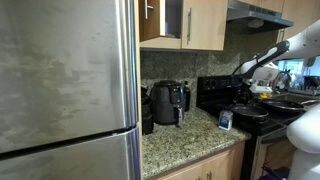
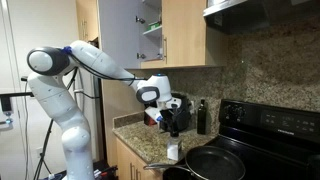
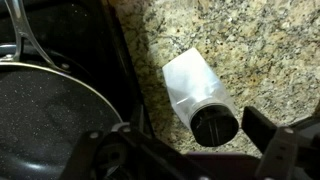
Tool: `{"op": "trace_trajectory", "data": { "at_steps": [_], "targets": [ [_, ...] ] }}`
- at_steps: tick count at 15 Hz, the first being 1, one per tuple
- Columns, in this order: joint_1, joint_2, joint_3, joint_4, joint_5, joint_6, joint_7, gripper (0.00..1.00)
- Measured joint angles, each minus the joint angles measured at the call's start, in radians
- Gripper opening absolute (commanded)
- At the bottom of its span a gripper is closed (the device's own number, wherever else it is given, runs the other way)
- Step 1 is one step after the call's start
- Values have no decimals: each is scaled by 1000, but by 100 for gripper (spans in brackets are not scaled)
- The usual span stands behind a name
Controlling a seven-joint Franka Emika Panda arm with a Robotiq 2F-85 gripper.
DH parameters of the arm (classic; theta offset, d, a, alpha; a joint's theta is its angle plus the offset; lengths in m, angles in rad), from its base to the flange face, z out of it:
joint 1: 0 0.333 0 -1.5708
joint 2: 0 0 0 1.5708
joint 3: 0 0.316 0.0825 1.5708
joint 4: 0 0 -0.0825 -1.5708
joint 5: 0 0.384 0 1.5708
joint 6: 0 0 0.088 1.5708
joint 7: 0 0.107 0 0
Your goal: Turn on the airfryer
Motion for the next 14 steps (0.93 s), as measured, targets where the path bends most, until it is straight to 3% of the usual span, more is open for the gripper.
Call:
{"op": "trace_trajectory", "data": {
  "at_steps": [9,14],
  "targets": [
    [1,-5,23,2,1,3,-9,100],
    [79,-198,133,-9,34,-32,-41,100]
  ]
}}
